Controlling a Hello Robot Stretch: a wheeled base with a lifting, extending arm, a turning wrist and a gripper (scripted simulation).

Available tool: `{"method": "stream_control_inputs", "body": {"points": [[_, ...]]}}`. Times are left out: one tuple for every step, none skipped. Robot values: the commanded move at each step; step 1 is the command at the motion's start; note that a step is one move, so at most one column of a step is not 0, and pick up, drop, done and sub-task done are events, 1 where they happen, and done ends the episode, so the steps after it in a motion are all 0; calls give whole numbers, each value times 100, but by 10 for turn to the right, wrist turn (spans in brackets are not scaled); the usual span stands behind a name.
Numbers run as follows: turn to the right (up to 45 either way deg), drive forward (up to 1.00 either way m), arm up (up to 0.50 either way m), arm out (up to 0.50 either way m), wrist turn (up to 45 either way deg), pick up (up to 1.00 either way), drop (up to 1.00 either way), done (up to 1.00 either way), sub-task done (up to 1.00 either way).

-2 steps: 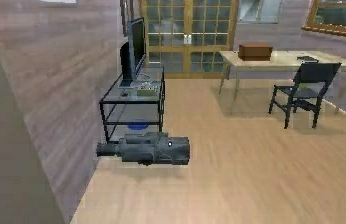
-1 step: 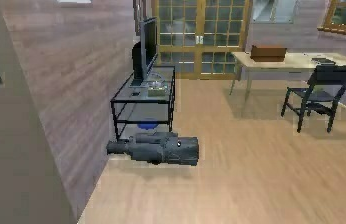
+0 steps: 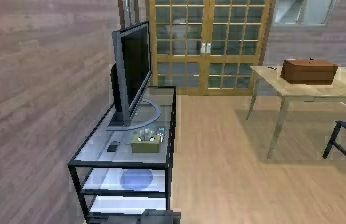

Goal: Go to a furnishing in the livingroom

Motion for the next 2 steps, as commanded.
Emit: {"method": "stream_control_inputs", "body": {"points": [[-90, 0, 0, 0, 0, 0, 0, 0, 0], [0, 0, 0, 0, 0, 0, 0, 100, 0]]}}
